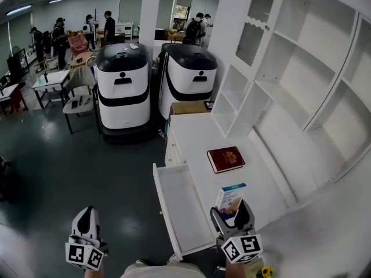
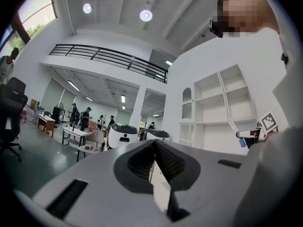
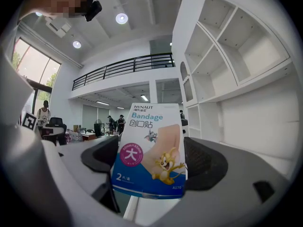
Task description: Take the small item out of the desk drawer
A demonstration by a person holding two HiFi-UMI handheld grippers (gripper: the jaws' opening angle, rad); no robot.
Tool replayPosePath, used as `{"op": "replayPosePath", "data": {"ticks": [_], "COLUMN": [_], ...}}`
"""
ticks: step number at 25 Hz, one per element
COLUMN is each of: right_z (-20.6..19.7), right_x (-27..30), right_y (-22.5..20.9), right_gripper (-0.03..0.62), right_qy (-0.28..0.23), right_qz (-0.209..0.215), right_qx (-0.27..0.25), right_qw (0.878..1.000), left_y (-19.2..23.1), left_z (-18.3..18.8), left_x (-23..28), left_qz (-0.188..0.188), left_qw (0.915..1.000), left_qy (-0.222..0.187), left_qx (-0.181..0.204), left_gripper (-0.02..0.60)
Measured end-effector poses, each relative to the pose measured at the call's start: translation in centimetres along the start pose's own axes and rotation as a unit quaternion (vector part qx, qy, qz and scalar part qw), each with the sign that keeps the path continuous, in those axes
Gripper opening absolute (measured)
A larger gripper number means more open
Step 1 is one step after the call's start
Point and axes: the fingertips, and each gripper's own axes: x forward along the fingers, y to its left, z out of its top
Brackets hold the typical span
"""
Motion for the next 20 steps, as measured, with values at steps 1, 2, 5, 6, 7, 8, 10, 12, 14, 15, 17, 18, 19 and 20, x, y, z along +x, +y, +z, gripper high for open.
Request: {"op": "replayPosePath", "data": {"ticks": [1, 2, 5, 6, 7, 8, 10, 12, 14, 15, 17, 18, 19, 20], "right_z": [0.0, 0.1, 0.5, 0.6, 0.7, 0.6, 0.3, 0.1, 0.2, 0.2, 0.3, 0.3, 0.3, 0.4], "right_x": [0.0, 0.1, 0.2, 0.3, 0.4, 0.4, 0.6, 0.8, 1.1, 1.2, 1.4, 1.5, 1.6, 1.7], "right_y": [0.0, 0.0, 0.3, 0.3, 0.4, 0.5, 0.7, 0.9, 1.3, 1.5, 1.8, 1.8, 1.8, 1.8], "right_gripper": [0.446, 0.446, 0.446, 0.446, 0.446, 0.446, 0.446, 0.446, 0.446, 0.446, 0.446, 0.446, 0.446, 0.446], "right_qy": [-0.001, -0.001, -0.005, -0.006, -0.006, -0.005, -0.001, 0.001, 0.001, 0.000, 0.000, 0.000, -0.001, -0.001], "right_qz": [0.001, 0.001, 0.004, 0.004, 0.005, 0.006, 0.010, 0.015, 0.018, 0.020, 0.023, 0.024, 0.026, 0.027], "right_qx": [0.001, 0.002, 0.003, 0.004, 0.003, 0.002, 0.003, 0.007, 0.011, 0.013, 0.014, 0.014, 0.014, 0.014], "right_qw": [1.000, 1.000, 1.000, 1.000, 1.000, 1.000, 1.000, 1.000, 1.000, 1.000, 1.000, 1.000, 1.000, 1.000], "left_y": [0.0, -0.1, -0.2, -0.1, -0.1, 0.0, 0.1, 0.0, -0.2, -0.2, -0.4, -0.5, -0.6, -0.7], "left_z": [-0.1, -0.1, -0.1, -0.1, -0.1, -0.1, -0.3, -0.7, -0.9, -1.0, -1.0, -0.9, -0.9, -0.8], "left_x": [0.1, 0.1, 0.2, 0.2, 0.2, 0.2, 0.1, 0.0, 0.2, 0.2, 0.4, 0.5, 0.6, 0.7], "left_qz": [0.000, 0.000, -0.002, -0.002, -0.002, -0.001, -0.001, -0.002, -0.006, -0.008, -0.012, -0.014, -0.015, -0.016], "left_qw": [1.0000, 1.0000, 1.0000, 1.0000, 1.0000, 1.0000, 1.0000, 0.9999, 0.9999, 0.9998, 0.9998, 0.9998, 0.9998, 0.9997], "left_qy": [0.000, 0.000, 0.000, 0.000, 0.000, 0.000, 0.002, 0.005, 0.010, 0.012, 0.013, 0.013, 0.013, 0.012], "left_qx": [-0.001, -0.001, -0.002, -0.002, -0.003, -0.004, -0.007, -0.010, -0.010, -0.010, -0.010, -0.010, -0.010, -0.010], "left_gripper": [0.016, 0.017, 0.016, 0.017, 0.016, 0.017, 0.017, 0.016, 0.017, 0.017, 0.015, 0.017, 0.015, 0.016]}}
